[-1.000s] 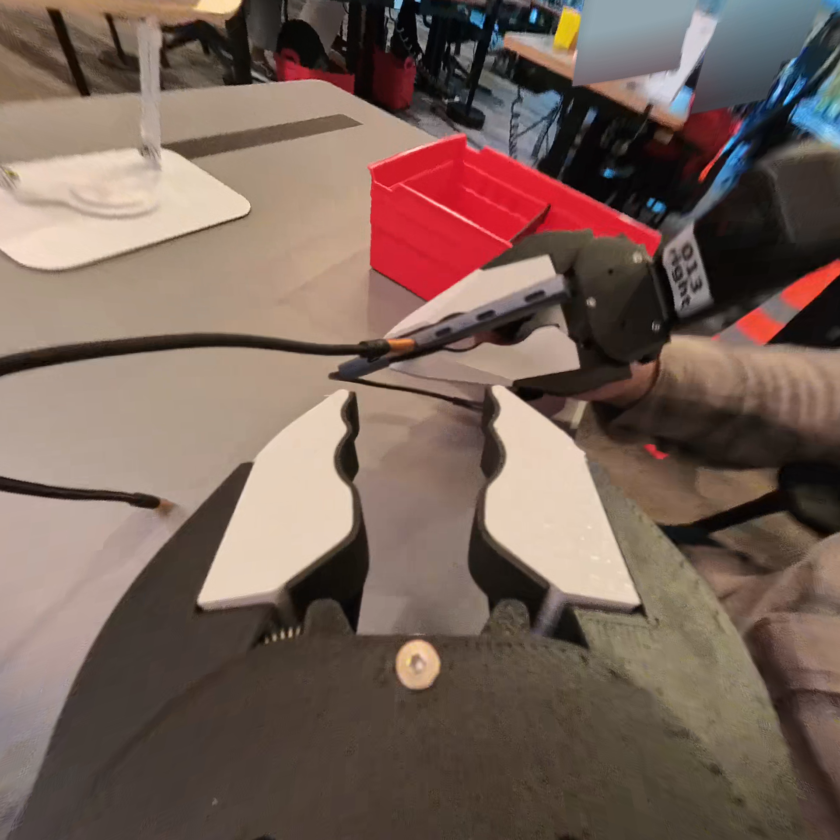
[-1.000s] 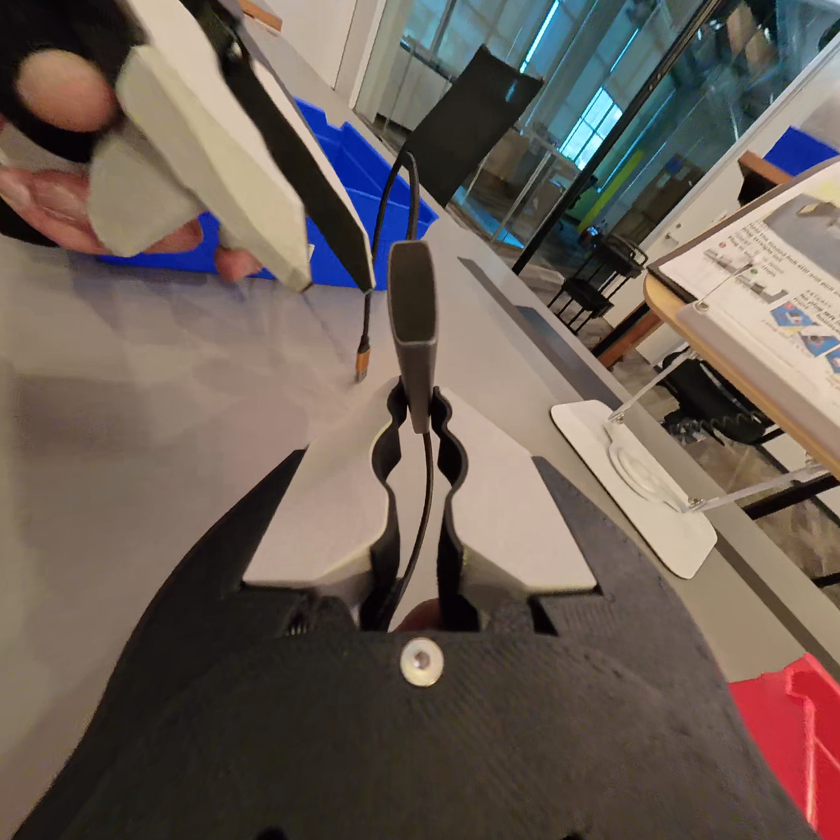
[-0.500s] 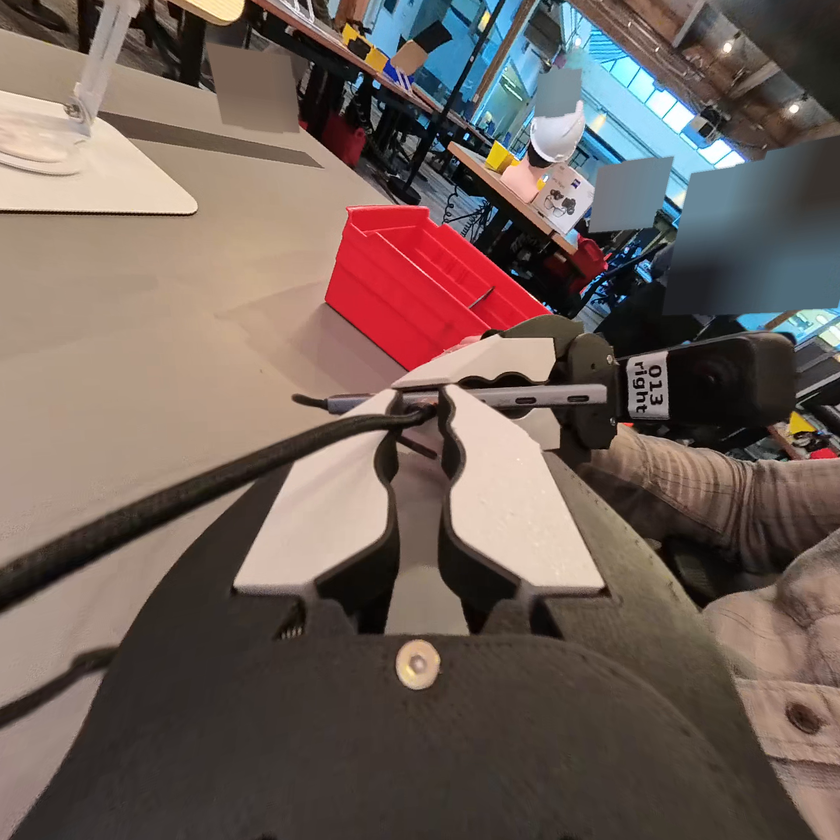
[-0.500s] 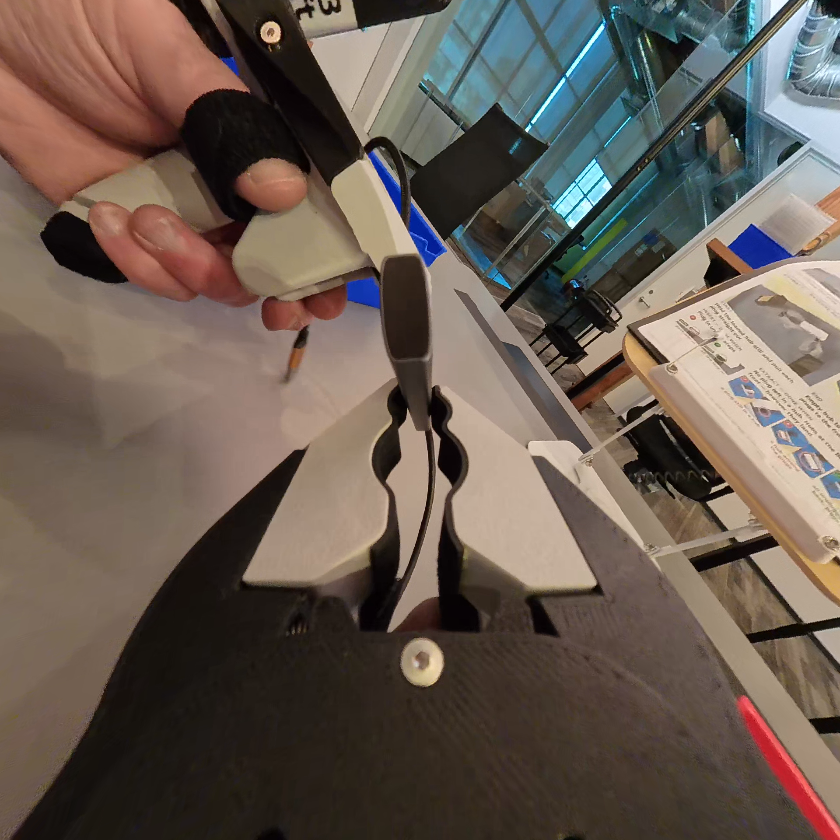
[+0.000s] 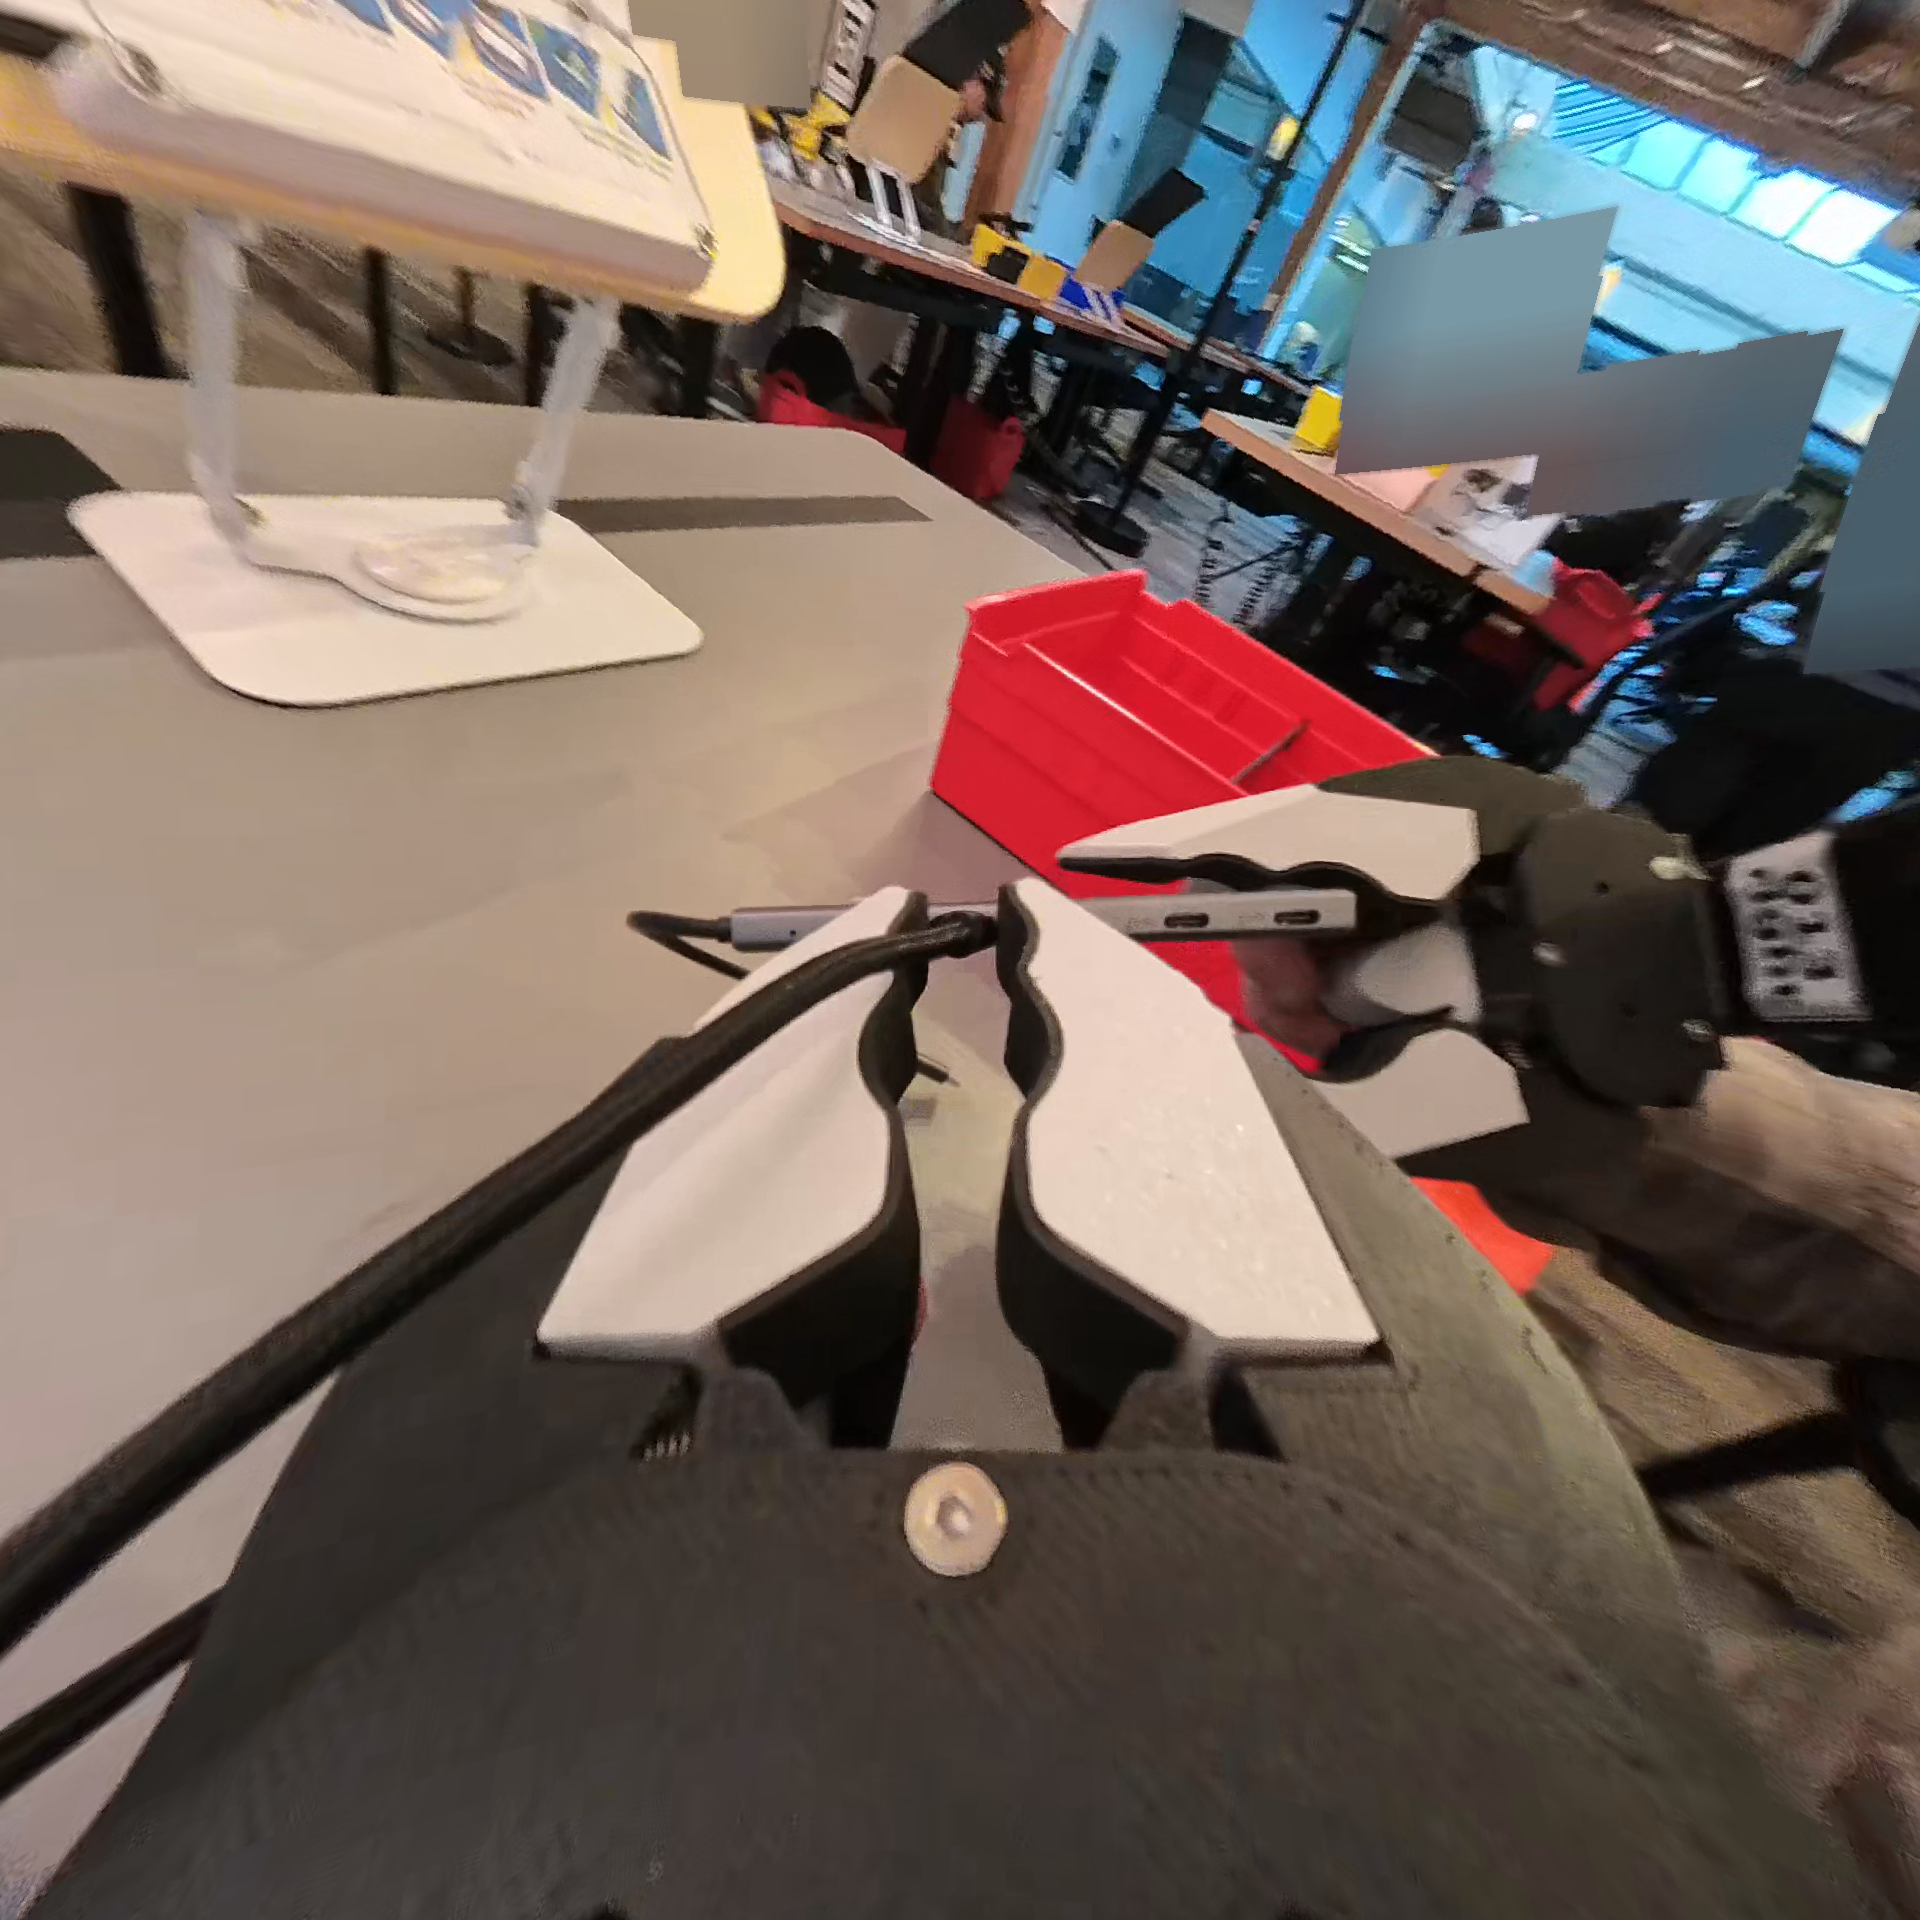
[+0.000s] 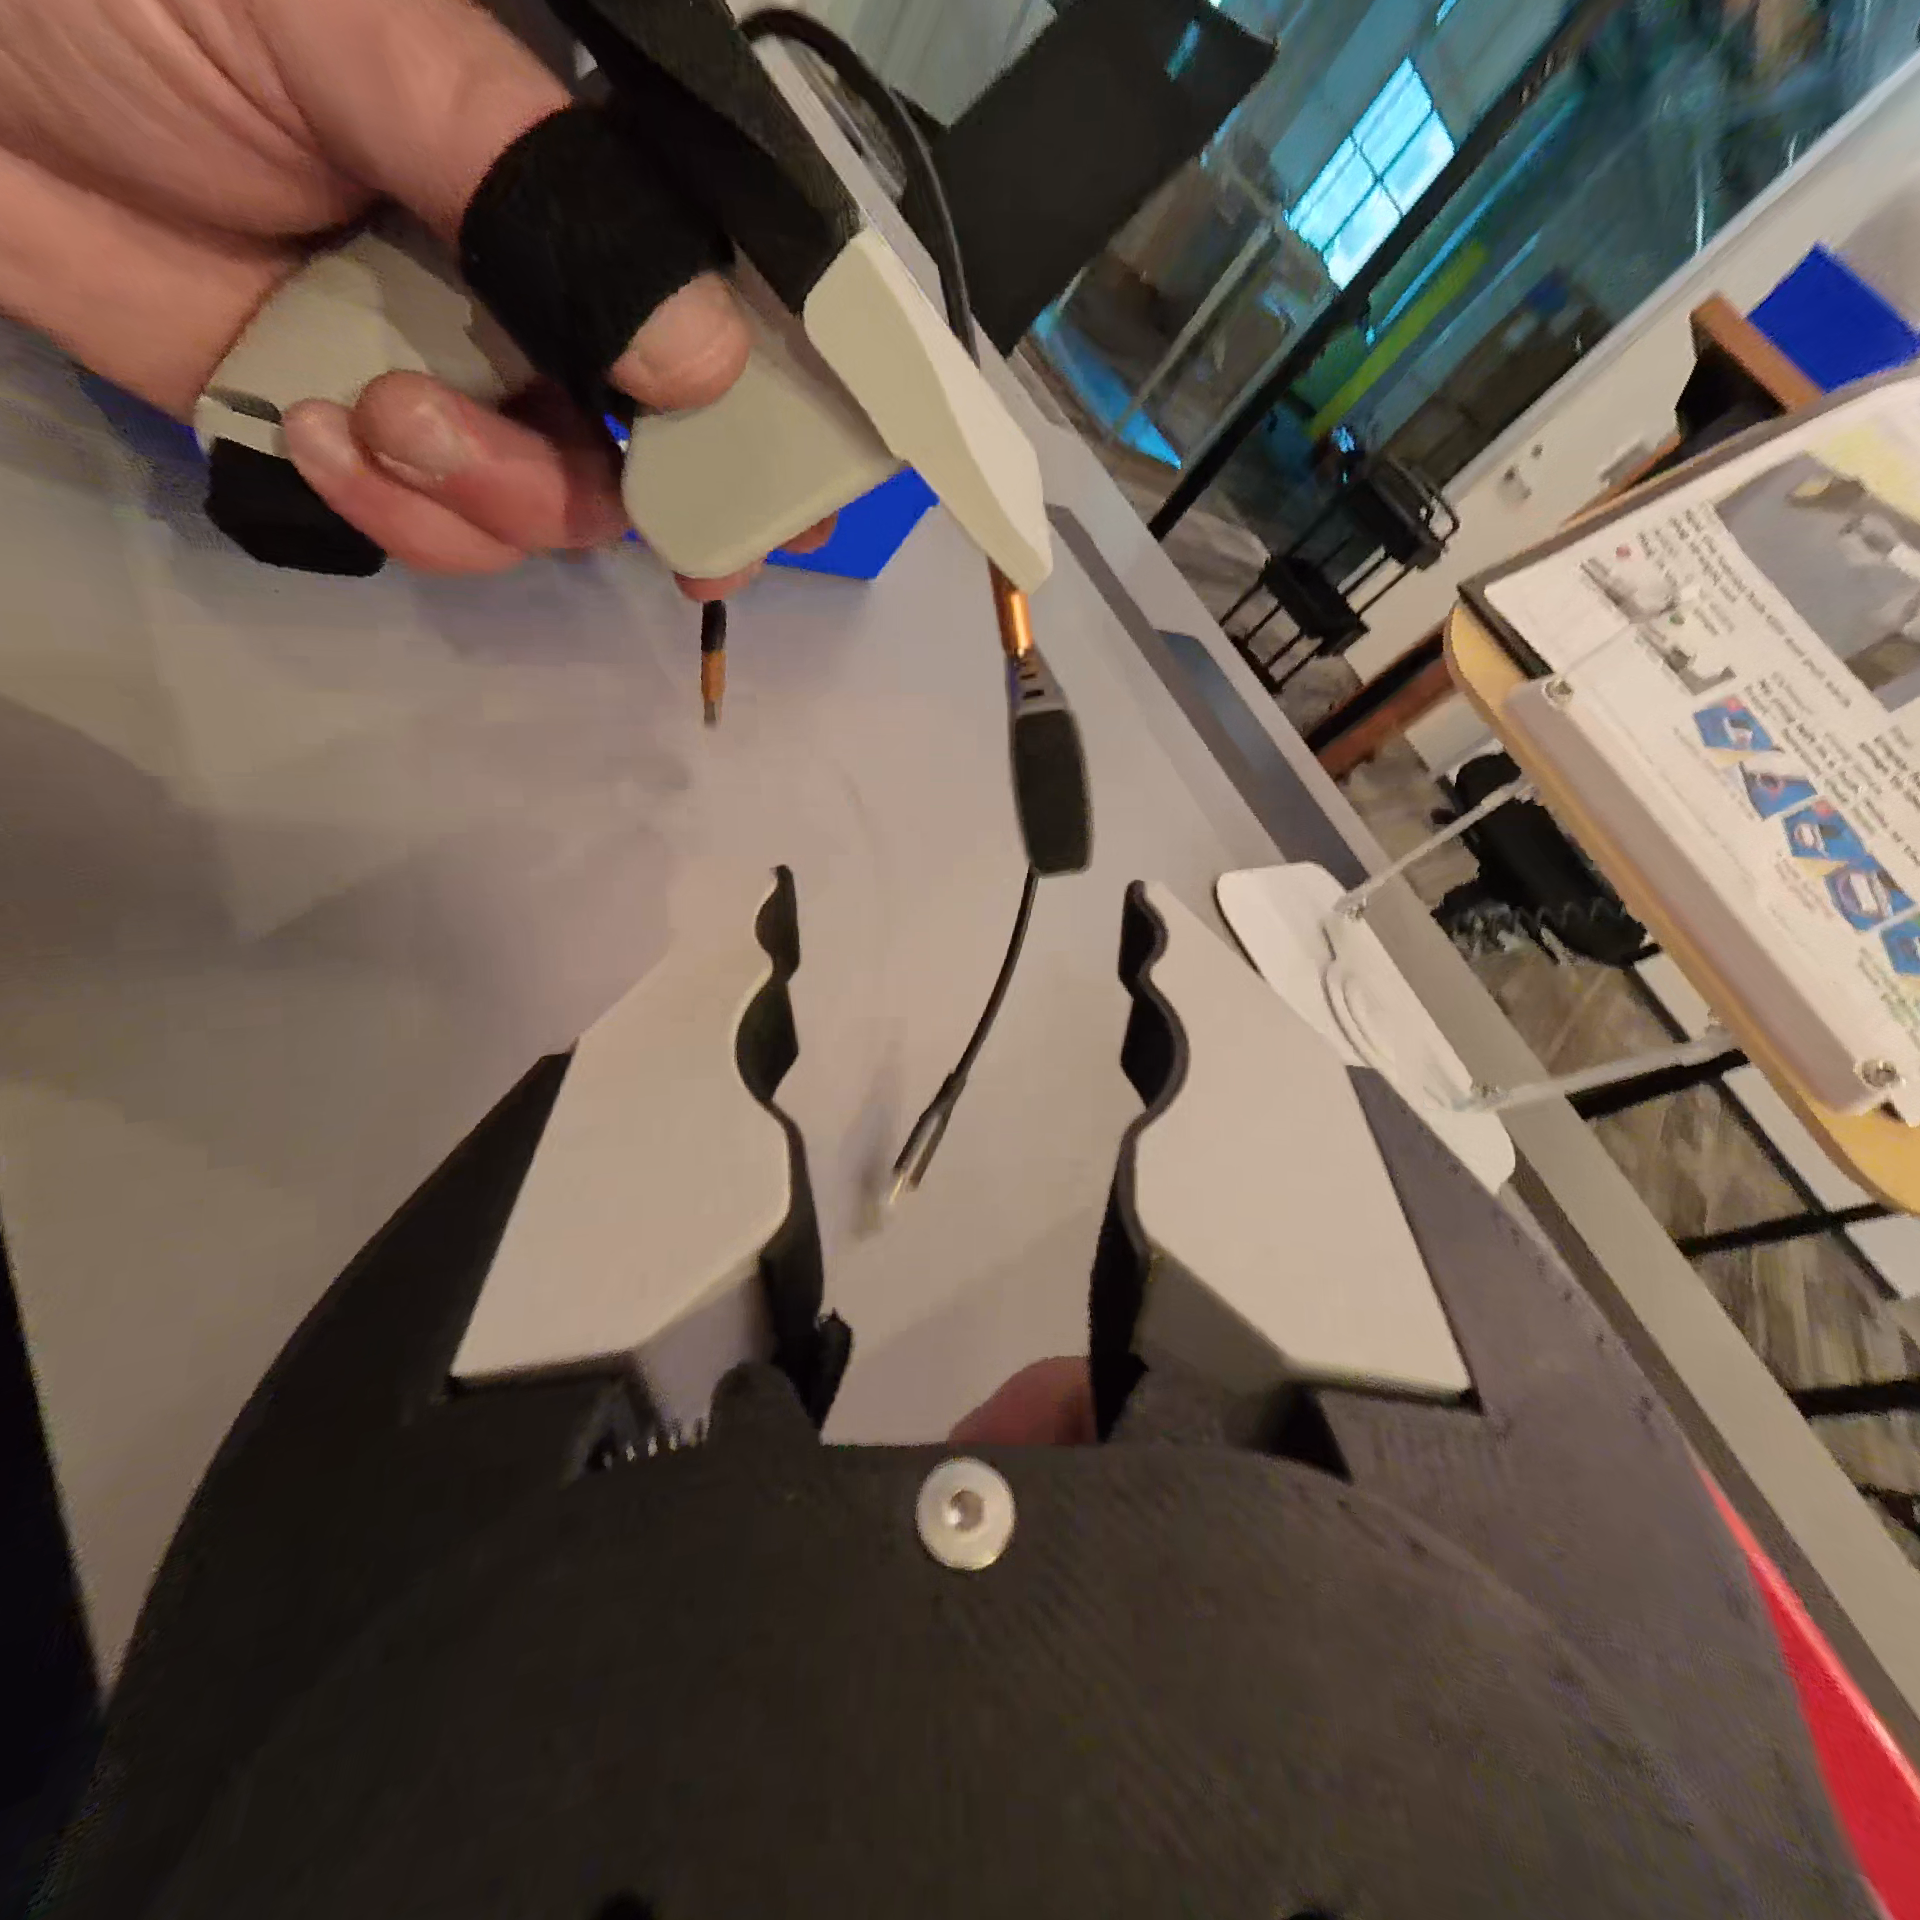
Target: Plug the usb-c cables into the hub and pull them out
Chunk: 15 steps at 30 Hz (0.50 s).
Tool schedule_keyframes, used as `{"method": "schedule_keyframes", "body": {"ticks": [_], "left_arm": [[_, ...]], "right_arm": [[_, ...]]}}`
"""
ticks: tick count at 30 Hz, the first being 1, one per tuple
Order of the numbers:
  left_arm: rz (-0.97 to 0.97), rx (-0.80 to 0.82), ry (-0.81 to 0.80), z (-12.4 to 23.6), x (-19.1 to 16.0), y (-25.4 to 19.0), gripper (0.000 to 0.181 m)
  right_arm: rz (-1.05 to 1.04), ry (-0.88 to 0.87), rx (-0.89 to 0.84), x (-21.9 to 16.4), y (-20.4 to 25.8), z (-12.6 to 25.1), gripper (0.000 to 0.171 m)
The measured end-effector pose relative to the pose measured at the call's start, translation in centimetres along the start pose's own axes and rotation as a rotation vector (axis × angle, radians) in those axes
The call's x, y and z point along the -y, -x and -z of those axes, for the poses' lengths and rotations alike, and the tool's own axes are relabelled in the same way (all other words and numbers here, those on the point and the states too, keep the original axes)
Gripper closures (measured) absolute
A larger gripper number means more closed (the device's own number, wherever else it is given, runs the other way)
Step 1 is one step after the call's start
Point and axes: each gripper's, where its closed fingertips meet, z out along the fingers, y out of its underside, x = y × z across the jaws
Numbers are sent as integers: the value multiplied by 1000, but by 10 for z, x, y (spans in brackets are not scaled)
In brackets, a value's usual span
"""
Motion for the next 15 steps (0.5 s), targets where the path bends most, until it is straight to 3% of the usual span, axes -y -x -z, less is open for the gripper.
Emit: {"method": "schedule_keyframes", "body": {"ticks": [5,9,15], "left_arm": [[-244,202,3,-1,9,10,169],[-356,267,20,-6,12,2,169],[-515,289,17,-10,14,-12,169]], "right_arm": [[-64,36,-70,16,-9,10,120],[-72,50,-112,23,-20,2,124],[-254,66,56,23,-15,-6,126]]}}
